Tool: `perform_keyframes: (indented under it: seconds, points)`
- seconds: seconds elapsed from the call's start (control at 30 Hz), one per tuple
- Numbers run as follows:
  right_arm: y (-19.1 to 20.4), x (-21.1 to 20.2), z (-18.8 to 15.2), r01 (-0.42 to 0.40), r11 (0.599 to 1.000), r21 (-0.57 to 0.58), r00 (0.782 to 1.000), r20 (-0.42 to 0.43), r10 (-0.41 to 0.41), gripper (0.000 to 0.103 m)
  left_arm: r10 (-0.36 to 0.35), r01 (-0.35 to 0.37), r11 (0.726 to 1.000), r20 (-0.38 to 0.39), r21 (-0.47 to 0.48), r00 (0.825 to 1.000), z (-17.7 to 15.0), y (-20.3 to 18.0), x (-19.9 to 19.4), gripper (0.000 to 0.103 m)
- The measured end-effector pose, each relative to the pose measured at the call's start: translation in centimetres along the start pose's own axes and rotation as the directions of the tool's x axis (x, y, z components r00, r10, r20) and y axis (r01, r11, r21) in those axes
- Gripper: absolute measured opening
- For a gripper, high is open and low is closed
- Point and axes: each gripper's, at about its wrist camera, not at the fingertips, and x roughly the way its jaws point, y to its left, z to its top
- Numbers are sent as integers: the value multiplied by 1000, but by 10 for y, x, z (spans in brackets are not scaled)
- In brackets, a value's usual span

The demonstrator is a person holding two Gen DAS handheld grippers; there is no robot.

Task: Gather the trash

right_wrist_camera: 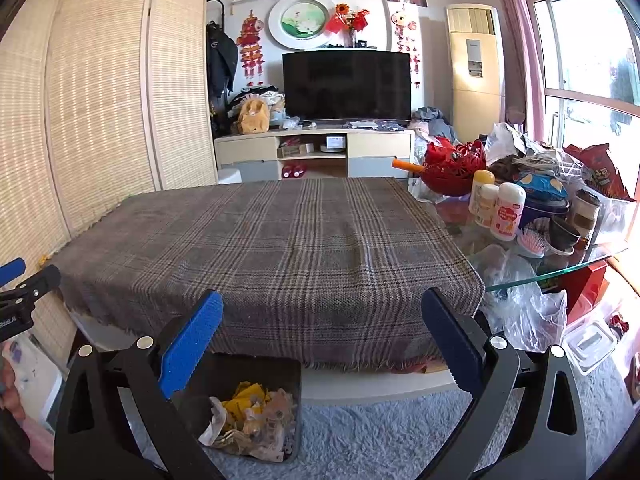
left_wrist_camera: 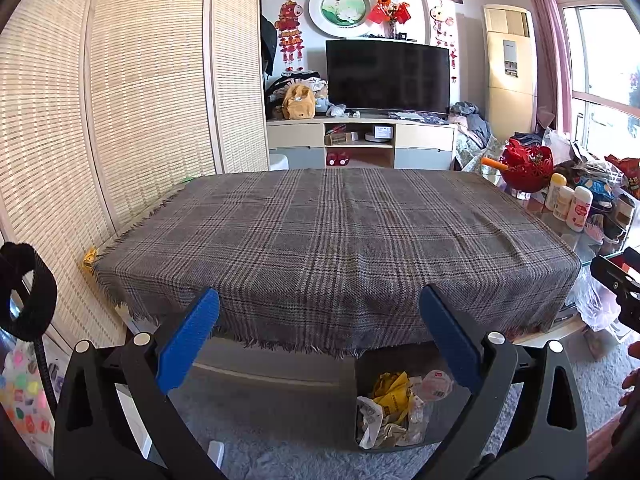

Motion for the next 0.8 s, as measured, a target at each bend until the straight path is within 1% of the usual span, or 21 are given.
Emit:
perform_keyframes:
  seconds: [0.63,0.8]
  points:
    - [4,0,-1,4,1000,5,1000,-4,-4,100,-10,10,1000,-13,-7,1000,1,-1,-1,95]
    - [5,0,-1,5,1000,3,1000,-9,-5,100,-9,9,1000,-15,-9,1000,1,-7,-4,95]
